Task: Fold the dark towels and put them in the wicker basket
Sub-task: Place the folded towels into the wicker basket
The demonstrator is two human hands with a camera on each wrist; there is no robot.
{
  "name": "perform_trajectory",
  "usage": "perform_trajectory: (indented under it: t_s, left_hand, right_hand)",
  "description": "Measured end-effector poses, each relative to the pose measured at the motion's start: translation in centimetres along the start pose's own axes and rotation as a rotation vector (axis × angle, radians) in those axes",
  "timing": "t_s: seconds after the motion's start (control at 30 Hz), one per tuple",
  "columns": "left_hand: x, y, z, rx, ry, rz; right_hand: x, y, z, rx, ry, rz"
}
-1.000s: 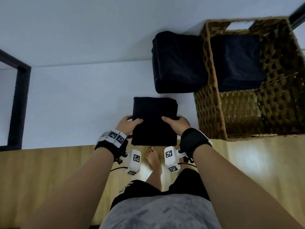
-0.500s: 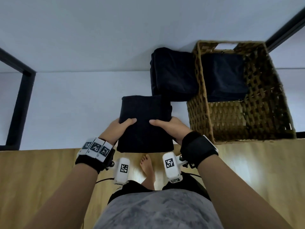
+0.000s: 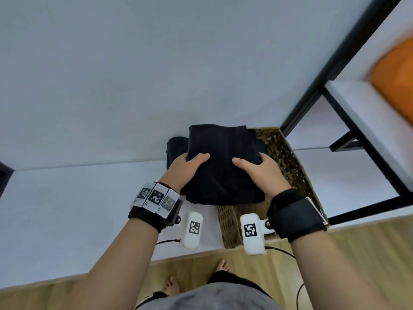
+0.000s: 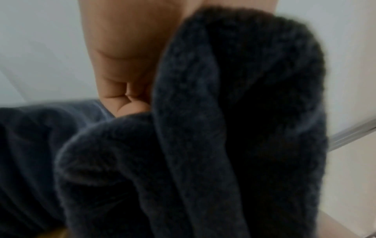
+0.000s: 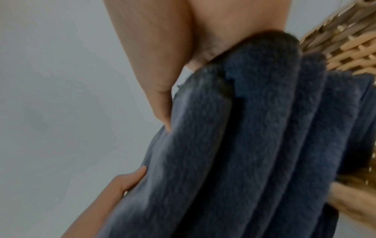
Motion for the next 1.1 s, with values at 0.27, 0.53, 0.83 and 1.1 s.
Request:
perform_trajectory:
  t_s: [0.27,0.53,0.83,1.1]
  left_hand:
    - [7.7,9.1,-0.8,0.089,-0.093,0.045]
    - [13.3,12.6,-0.6,0.295,-0.143,-0.105]
    - [16.0,16.2,1.1,0.791,-0.009,-0.167]
    - [19.0,17.1,2.0,1.286,-0.013,-0.024]
  right_hand:
    - [6.9,-8.2,-3.8,-0.013,0.066,-0.087]
    - [15.0,-10.5,-6.2,-0.122,-0.033,0.031]
    - [18.7,-10.6,-9.6,-0.509,0.031,-0.024]
    - [18.9,-8.2,-10.1,-0.803,-0.148,0.207]
Point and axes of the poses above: each hand's wrist, its own x-axis towards the middle knuckle, its own y-axis out of the palm, z = x × y, the point moved 2 cm from there along x, towards the middle knuckle, and after that the axes turned 6 degrees about z, right-handed, at the moved point
